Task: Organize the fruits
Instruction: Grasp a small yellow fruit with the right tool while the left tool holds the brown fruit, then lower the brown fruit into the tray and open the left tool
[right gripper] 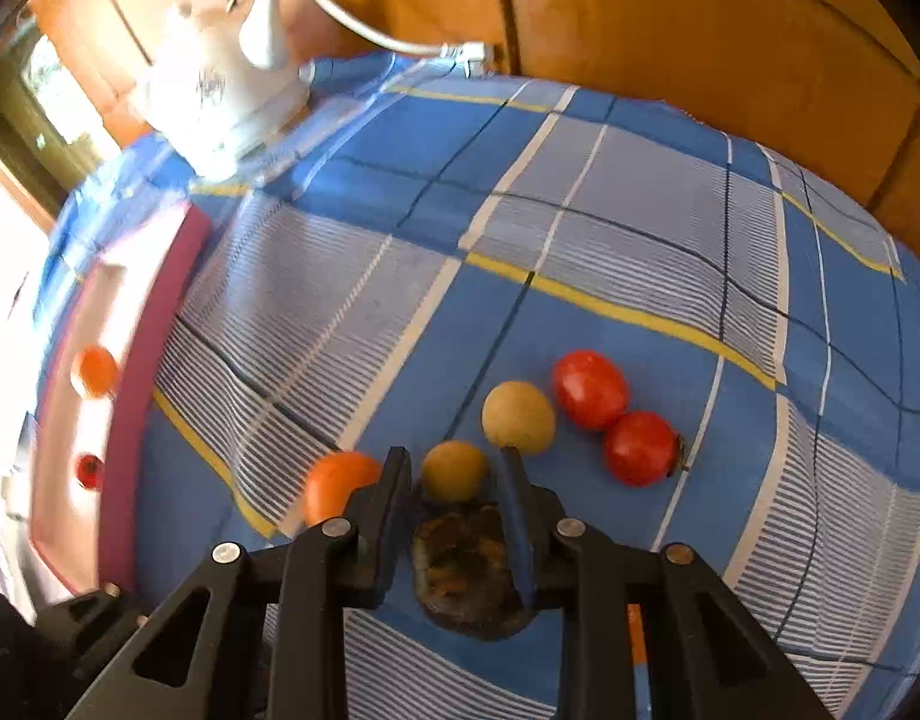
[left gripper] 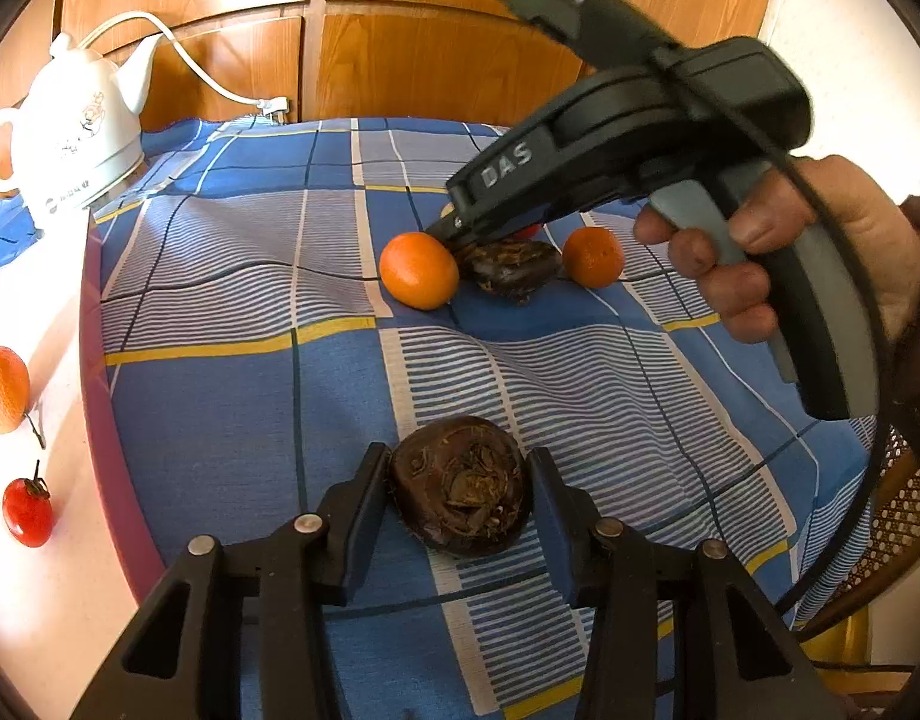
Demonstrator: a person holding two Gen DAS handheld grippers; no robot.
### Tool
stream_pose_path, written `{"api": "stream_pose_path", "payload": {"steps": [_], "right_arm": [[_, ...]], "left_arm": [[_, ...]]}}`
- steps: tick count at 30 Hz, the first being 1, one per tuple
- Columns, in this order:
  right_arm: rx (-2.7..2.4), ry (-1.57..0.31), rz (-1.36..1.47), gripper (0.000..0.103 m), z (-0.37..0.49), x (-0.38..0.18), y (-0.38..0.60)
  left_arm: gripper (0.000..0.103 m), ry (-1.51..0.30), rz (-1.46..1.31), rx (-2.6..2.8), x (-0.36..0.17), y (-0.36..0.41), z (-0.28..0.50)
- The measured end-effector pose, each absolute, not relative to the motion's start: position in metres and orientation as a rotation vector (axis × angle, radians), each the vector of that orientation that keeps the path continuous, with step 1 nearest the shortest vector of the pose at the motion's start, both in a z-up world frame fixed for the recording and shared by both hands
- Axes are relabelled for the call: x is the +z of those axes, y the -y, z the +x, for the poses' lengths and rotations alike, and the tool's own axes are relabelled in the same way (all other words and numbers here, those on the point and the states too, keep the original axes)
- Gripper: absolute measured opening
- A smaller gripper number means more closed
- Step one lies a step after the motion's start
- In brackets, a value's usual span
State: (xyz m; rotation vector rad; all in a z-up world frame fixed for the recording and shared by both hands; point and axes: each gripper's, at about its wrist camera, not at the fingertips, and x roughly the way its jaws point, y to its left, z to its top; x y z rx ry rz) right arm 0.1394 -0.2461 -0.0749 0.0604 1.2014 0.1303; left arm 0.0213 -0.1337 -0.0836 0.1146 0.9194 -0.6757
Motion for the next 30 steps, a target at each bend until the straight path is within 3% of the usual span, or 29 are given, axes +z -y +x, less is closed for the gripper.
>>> {"api": "stream_pose_path", "payload": {"steps": [10, 18, 30], "right_arm": [[0.119, -1.187, 0.046, 0.025, 0.144, -0.081, 0.245], [0.121, -1.121, 0.080, 0.025, 0.138, -0.069, 0.248], [0.110, -1.107, 0.110, 0.025, 0.135, -0.075, 0.248]], "left_arm": [[0.046, -0.937, 0.009, -0.712, -0.080, 0.122, 0.028], [0.046, -0.834, -0.047, -0.725, -0.042, 0.100, 0.024], [0.046, -0.863, -0.134, -0.232, -0.019, -0.033, 0.066]]}}
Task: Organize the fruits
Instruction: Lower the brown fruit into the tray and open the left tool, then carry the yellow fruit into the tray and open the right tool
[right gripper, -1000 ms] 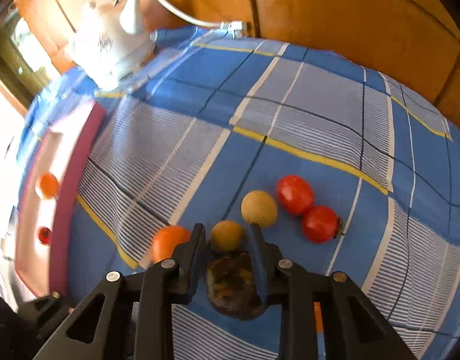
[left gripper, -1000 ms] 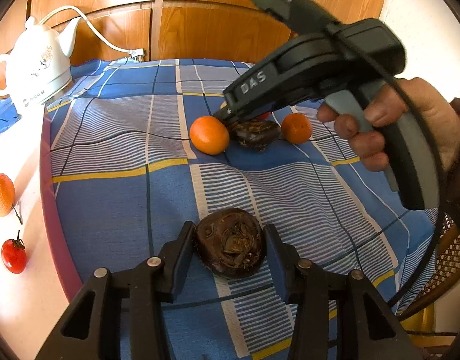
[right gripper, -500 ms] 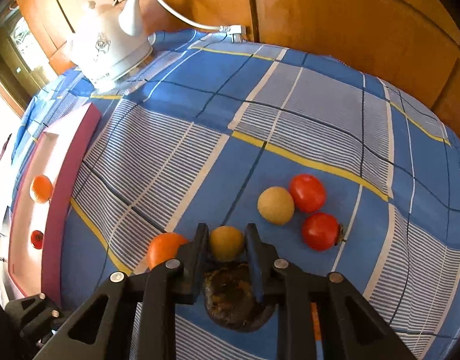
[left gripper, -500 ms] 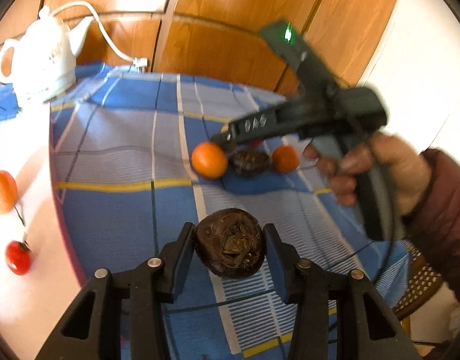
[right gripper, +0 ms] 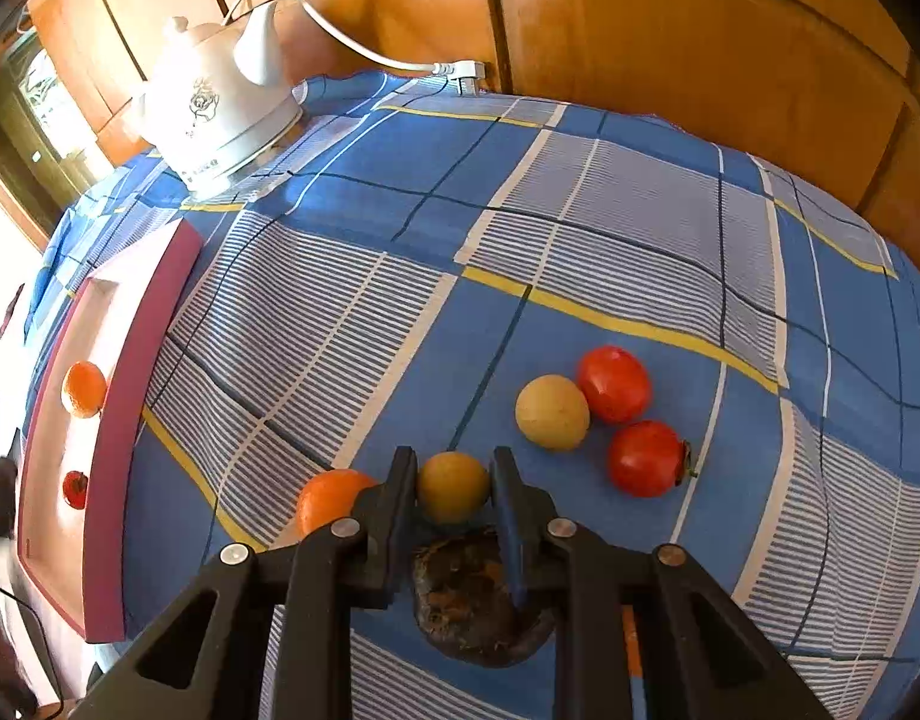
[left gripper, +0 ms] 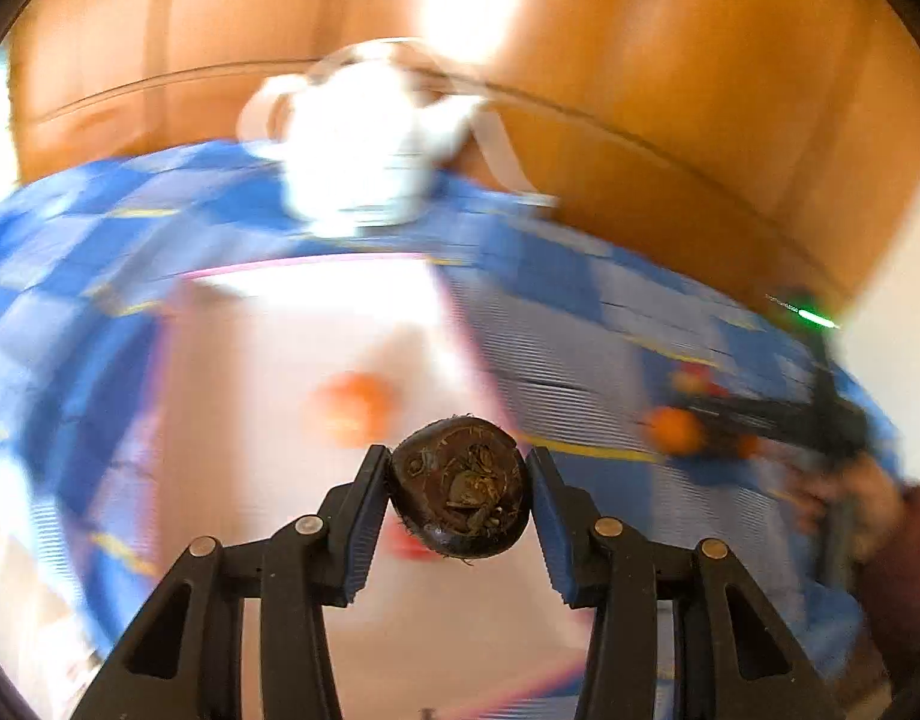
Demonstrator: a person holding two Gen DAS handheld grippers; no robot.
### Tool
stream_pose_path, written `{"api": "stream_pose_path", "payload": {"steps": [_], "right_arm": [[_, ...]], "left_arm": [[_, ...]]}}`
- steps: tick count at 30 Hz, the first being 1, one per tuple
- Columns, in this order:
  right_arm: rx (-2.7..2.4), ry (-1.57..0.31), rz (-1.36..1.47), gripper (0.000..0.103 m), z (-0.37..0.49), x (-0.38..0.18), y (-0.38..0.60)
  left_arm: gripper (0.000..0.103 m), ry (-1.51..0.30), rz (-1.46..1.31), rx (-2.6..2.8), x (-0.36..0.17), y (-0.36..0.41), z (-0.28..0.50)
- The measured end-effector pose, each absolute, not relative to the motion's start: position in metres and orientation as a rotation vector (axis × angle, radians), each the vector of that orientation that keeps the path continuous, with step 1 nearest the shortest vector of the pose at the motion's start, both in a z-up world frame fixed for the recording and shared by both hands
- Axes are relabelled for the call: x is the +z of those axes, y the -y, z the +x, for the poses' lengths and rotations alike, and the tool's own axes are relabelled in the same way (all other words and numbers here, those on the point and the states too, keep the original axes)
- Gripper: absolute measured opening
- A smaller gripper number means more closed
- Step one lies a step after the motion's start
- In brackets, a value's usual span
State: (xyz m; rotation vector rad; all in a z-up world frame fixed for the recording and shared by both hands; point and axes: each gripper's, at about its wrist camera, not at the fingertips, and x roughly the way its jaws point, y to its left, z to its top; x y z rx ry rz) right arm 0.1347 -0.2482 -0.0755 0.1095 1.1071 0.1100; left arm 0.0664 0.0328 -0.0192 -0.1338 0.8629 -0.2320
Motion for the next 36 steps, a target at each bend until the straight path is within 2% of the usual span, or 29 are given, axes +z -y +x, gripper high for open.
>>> {"api": "stream_pose_path", "payload": {"steps": [4, 9, 21, 36], "right_arm": [[0.110, -1.059, 0.104, 0.025, 0.127, -0.066, 0.245], [0.115, -0.988, 0.082, 0.025, 0.114, -0.045, 0.235], [0.196, -0.920, 0.044, 0.025, 0.089, -0.017, 0.185], [0.474, -0.936, 0.020, 0.025, 0.058, -0.022, 0.087]], "left_arm": [[0.046, -0.904, -0.135, -0.064, -0.038, -0.072, 0.088], [0.048, -0.887, -0.150, -0.025, -0.045, -0.082, 0.087], [0.051, -0.850, -0.178, 0.008, -0.028, -0.081, 0.063], [0.059, -0.816, -0.168, 0.022, -0.013, -0.083, 0.043]]}}
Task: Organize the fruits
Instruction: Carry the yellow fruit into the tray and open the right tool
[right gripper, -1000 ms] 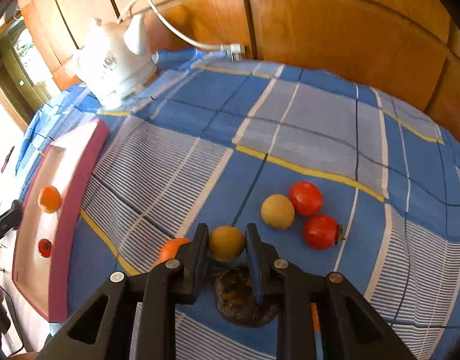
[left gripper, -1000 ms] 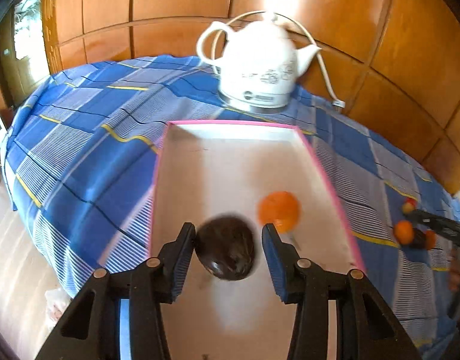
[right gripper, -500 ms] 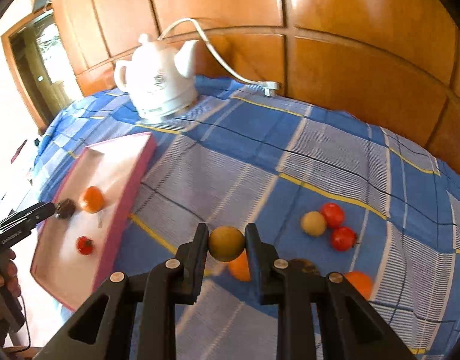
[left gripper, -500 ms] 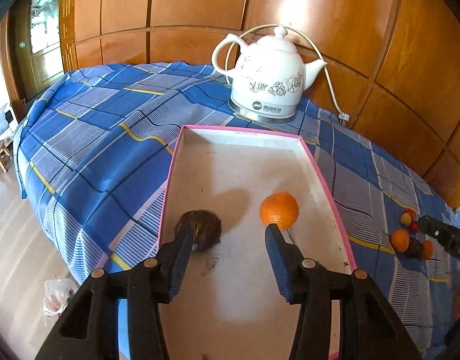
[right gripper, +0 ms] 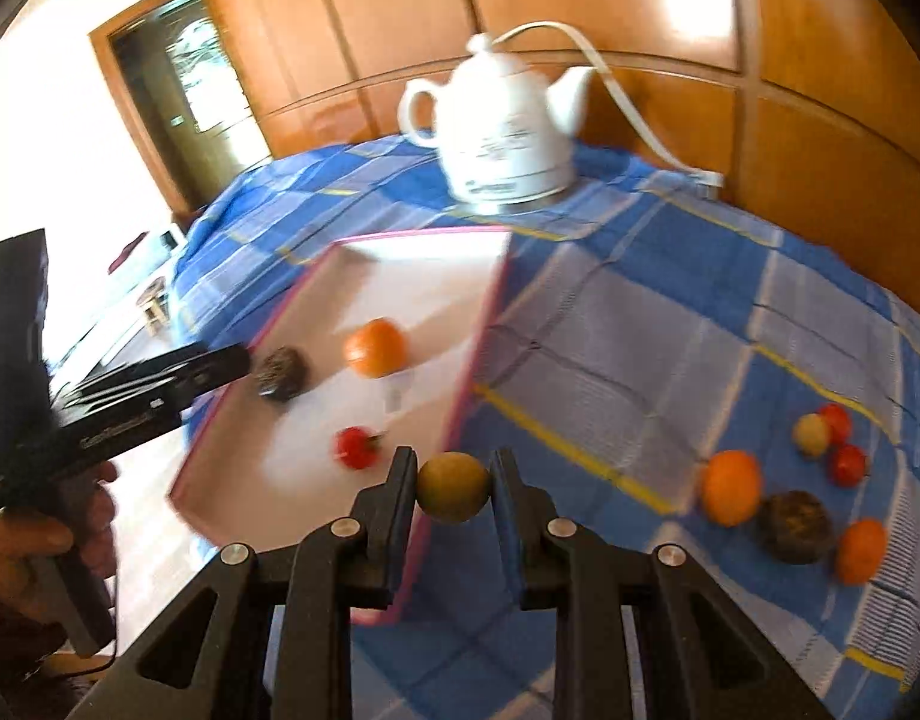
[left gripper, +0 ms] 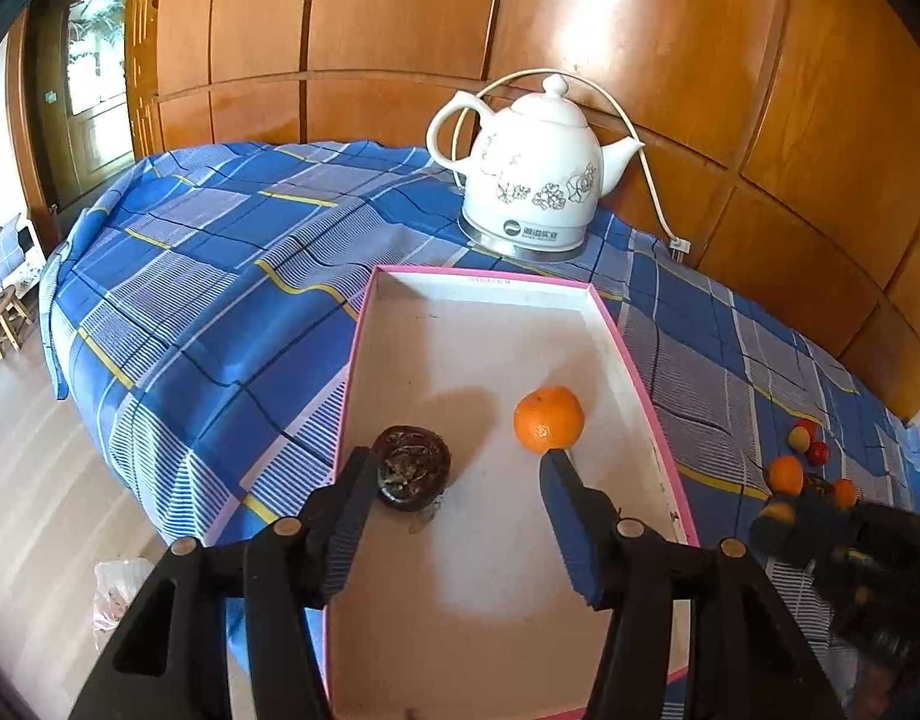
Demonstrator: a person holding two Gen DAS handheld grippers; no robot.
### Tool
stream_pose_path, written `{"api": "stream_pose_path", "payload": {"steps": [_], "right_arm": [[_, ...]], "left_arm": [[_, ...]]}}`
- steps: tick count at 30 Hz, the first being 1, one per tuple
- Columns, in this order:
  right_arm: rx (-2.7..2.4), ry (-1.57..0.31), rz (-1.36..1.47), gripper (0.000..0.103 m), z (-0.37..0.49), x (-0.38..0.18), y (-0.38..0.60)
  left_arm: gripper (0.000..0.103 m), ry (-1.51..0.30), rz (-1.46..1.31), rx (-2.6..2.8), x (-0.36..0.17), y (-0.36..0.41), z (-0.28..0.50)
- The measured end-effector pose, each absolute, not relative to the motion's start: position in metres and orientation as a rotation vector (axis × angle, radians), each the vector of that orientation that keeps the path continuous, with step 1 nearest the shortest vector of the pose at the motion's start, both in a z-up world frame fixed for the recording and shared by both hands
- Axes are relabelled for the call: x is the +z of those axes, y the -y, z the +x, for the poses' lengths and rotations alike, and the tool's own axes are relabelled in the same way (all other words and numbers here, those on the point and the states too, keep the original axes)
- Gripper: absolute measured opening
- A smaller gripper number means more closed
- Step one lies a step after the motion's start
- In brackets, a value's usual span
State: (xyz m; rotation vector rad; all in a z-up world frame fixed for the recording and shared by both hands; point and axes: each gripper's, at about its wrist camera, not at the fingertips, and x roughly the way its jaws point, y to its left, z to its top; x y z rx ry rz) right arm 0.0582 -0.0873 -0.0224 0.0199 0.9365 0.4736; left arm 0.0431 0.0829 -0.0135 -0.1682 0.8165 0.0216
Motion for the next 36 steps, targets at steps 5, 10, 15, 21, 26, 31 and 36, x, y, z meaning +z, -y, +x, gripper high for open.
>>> {"api": "stream_pose_path", "payload": {"steps": [5, 10, 15, 21, 26, 31, 36], "right_arm": [[0.548, -0.952, -0.024, 0.025, 0.052, -0.029, 0.055], [0.573, -0.969, -0.036, 0.025, 0.054, -0.036, 0.035], [0.577, -0.986, -0.033, 0.025, 0.063, -0.042, 0.022], [0.563, -1.026, 0.055, 0.025, 0.078, -0.051, 0.019], [0.561, -1.040, 0.052, 0.025, 0.078, -0.056, 0.014], [0.561, -1.039, 0.047, 0.025, 0.076, -0.058, 0.010], [0.543, -1.033, 0.030, 0.026, 0.074, -0.061, 0.007]], "left_arm": [[0.062, -0.807, -0.164, 0.038, -0.011, -0.086, 0.042], [0.066, -0.804, -0.163, 0.066, -0.010, -0.091, 0.041], [0.067, -0.793, -0.165, 0.095, -0.008, -0.098, 0.039], [0.073, -0.771, -0.160, 0.111, -0.002, -0.101, 0.035], [0.073, -0.768, -0.161, 0.117, 0.000, -0.103, 0.033], [0.074, -0.768, -0.160, 0.119, -0.001, -0.104, 0.032], [0.077, -0.756, -0.162, 0.123, 0.000, -0.104, 0.030]]}}
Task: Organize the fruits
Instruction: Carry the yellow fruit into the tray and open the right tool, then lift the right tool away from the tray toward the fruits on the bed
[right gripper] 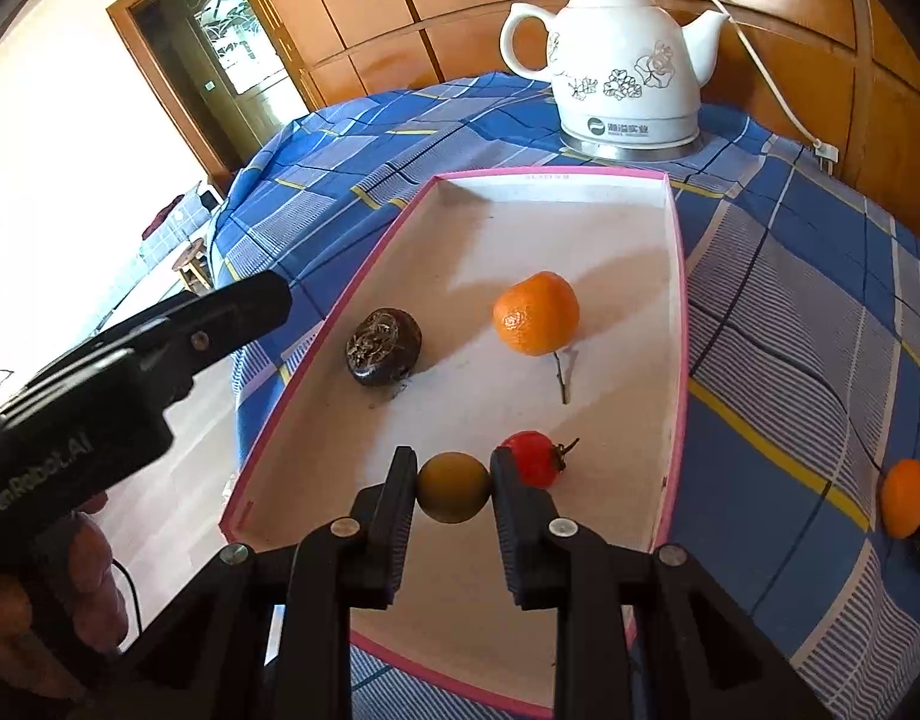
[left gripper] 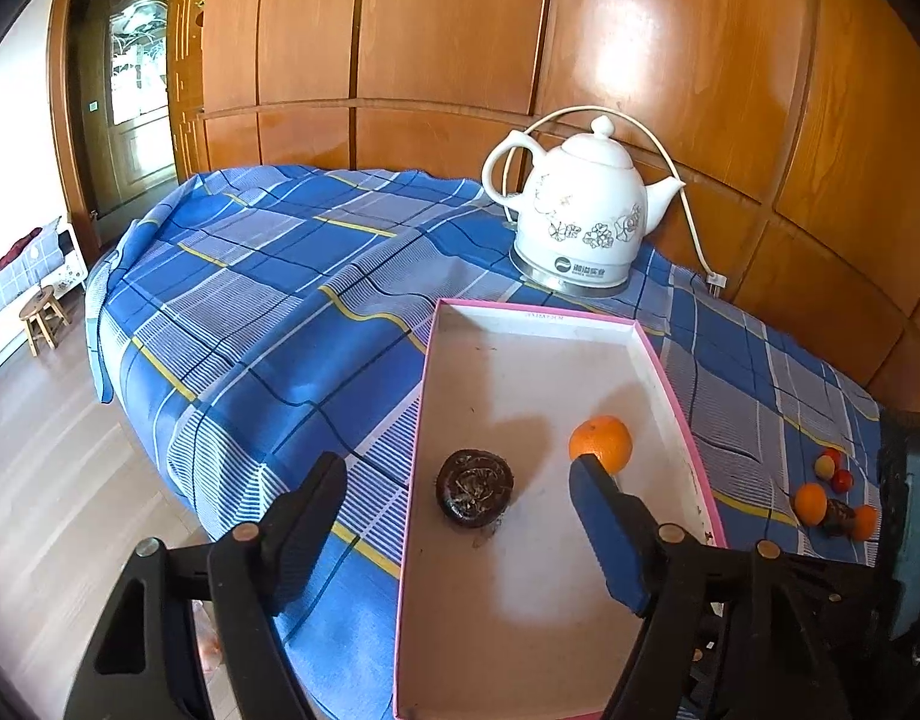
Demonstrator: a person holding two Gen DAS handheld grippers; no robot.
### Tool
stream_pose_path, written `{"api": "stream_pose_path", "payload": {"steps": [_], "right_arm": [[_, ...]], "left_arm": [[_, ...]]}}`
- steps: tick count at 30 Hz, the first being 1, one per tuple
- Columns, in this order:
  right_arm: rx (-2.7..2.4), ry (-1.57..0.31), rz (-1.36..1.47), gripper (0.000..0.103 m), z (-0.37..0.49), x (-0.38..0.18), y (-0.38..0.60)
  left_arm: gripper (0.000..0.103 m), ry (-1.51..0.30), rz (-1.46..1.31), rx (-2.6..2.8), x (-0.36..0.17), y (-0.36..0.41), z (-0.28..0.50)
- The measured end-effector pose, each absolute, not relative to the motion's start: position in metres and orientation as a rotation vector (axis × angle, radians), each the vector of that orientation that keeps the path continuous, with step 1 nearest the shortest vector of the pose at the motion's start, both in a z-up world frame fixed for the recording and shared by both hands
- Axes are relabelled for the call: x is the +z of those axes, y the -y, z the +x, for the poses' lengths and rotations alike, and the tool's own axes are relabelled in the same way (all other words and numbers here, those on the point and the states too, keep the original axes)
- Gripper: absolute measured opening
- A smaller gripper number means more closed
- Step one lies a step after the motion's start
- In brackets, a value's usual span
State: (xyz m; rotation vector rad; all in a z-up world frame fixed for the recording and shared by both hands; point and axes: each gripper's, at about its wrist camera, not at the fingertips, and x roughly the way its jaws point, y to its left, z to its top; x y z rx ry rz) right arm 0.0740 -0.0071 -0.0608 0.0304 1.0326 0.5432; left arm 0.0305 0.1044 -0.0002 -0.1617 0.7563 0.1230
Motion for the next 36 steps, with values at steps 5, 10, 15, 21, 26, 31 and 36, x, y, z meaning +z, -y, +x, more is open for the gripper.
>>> {"api": "stream_pose_path", "payload": {"steps": [5, 10, 15, 21, 26, 31, 36], "right_arm": [[0.512, -1.035, 0.027, 0.026, 0.076, -0.064, 0.009], [0.502, -1.027, 0.036, 0.028, 0.076, -0.064, 0.011], [0.482, -1.006, 0.031, 0.028, 0.073, -0.060, 0.014], [0.431, -0.953, 0.004, 0.028, 0.065, -0.049, 0.020], [0.371, -0.924, -0.008, 0.028, 0.061, -0.043, 0.031], [0.322, -0.907, -0.003, 0.028, 0.059, -0.039, 0.042], [0.264, -0.890, 0.003, 0.028, 0.056, -0.034, 0.058]], "left_arm": [[0.077, -0.743, -0.150, 0.127, 0.002, -0.103, 0.028], [0.077, -0.736, -0.142, 0.125, 0.003, -0.102, 0.027], [0.077, -0.730, -0.135, 0.123, 0.004, -0.100, 0.027], [0.077, -0.728, -0.128, 0.117, 0.005, -0.097, 0.025], [0.077, -0.727, -0.120, 0.108, 0.005, -0.093, 0.024], [0.078, -0.723, -0.102, 0.090, 0.005, -0.085, 0.021], [0.077, -0.721, -0.082, 0.062, 0.003, -0.076, 0.019]]}}
